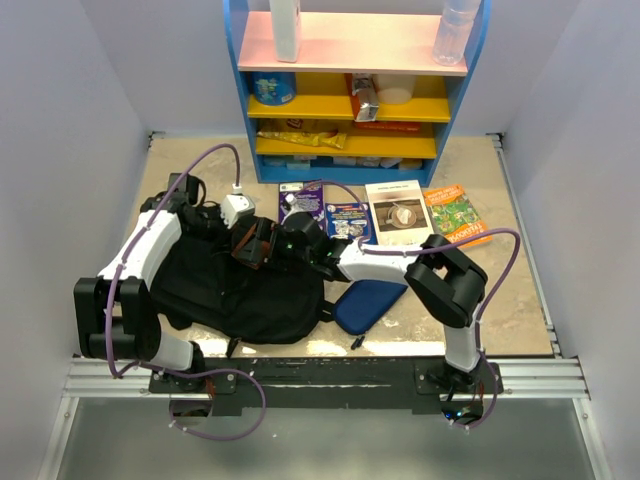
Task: Pack the student bag
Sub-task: Place the stationery in the student bag.
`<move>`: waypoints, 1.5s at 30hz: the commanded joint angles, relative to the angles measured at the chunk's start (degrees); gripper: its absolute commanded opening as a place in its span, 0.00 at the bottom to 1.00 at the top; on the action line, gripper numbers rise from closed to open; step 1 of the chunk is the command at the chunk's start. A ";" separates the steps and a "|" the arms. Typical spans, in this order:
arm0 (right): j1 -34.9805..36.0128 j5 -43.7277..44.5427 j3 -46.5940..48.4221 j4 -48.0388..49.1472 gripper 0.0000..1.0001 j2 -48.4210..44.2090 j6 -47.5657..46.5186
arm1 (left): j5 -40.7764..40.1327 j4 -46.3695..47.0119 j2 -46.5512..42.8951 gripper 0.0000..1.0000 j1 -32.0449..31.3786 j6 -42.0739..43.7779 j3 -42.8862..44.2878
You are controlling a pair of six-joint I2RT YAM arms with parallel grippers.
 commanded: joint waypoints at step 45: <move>-3.56 0.70 -10.80 24.54 0.86 3.79 12.41 | 2.51 -2.50 0.71 0.00 0.03 1.01 1.21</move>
